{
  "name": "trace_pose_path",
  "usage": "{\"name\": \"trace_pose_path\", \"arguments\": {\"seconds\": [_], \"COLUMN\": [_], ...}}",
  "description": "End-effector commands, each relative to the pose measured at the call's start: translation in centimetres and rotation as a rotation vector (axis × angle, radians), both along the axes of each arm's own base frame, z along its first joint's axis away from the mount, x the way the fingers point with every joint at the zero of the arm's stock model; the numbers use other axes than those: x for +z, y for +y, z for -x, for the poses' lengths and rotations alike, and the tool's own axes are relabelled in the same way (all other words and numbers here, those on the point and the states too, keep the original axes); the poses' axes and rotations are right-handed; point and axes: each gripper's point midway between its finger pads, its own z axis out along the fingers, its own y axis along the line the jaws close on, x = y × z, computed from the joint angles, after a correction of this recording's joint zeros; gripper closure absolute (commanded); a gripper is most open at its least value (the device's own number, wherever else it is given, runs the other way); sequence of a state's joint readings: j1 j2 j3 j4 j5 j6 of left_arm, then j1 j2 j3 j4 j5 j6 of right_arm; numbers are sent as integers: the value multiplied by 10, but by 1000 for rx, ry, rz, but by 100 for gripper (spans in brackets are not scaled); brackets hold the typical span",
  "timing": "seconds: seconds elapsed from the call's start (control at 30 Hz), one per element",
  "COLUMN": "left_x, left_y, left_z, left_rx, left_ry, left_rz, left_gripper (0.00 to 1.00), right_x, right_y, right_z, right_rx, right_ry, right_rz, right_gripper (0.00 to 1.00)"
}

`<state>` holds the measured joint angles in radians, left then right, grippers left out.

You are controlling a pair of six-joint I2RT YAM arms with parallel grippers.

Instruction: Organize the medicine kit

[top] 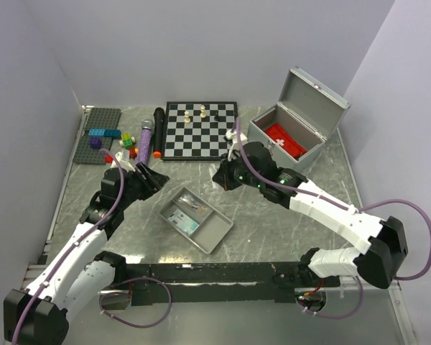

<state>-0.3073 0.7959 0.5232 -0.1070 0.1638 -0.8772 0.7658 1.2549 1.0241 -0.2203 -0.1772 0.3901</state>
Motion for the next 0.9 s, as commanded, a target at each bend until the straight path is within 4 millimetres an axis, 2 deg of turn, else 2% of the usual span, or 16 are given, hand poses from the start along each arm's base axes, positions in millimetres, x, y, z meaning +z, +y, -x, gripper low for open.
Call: {"name": "trace_pose_path", "arguments": {"seconds": [0.0, 0.07, 0.2, 0.4, 0.63, 0.87], "left_x": [-17, -28, -36, -27, -27, -29], "left_y": [36, 34, 31, 36, 41, 43], "left_z": [-11, -11, -12, -11, -5, -3], "left_rx": [192, 181, 175, 192, 204, 210], "left_ry": [90, 129, 170, 145, 143, 144], "left_rz": [-122, -131, -127, -134, -149, -150], "left_gripper": [43, 45, 46, 46, 46, 46], "right_x": [12, -4, -31, -61, -66, -73], "right_y": [-35, -40, -34, -29, -37, -32], "right_z": [10, 23, 46, 57, 53, 69], "right_rx": [-61, -46, -6, 18, 7, 49], "right_ry": [-165, -134, -103, -58, -69, -74], "right_rz": [315, 408, 473, 526, 598, 663], "right_gripper": [100, 100, 100, 100, 100, 100]}}
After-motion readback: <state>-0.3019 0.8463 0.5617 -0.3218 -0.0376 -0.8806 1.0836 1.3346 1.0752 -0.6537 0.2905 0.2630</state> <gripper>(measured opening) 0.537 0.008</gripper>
